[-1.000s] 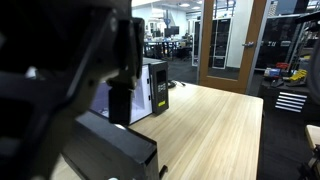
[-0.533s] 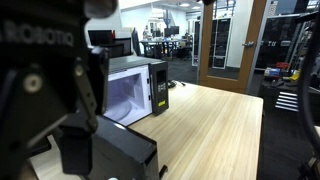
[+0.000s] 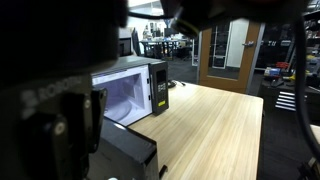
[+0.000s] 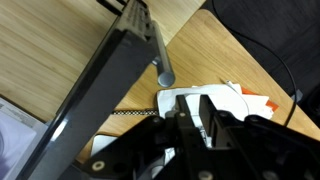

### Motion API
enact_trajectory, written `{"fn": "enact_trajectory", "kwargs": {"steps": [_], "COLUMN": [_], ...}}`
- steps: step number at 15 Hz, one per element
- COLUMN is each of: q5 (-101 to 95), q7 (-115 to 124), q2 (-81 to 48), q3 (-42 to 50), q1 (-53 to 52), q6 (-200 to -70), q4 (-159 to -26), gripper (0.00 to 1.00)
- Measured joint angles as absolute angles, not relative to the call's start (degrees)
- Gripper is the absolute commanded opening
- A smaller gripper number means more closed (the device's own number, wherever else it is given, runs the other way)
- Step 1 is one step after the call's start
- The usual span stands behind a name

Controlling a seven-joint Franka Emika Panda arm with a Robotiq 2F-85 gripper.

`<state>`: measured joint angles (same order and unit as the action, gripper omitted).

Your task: Close the microwave door fully

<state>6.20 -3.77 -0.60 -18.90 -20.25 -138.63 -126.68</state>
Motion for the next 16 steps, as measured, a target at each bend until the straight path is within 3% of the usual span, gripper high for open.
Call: {"fn": "enact_trajectory", "kwargs": {"steps": [16], "q5": [-18.1], "q7": [19.7], "q2": [4.2], "q3": [-12.5], "q1": [-11.8], "q6": [-139.5], "q4": [-135.5], "gripper": [0.0]}}
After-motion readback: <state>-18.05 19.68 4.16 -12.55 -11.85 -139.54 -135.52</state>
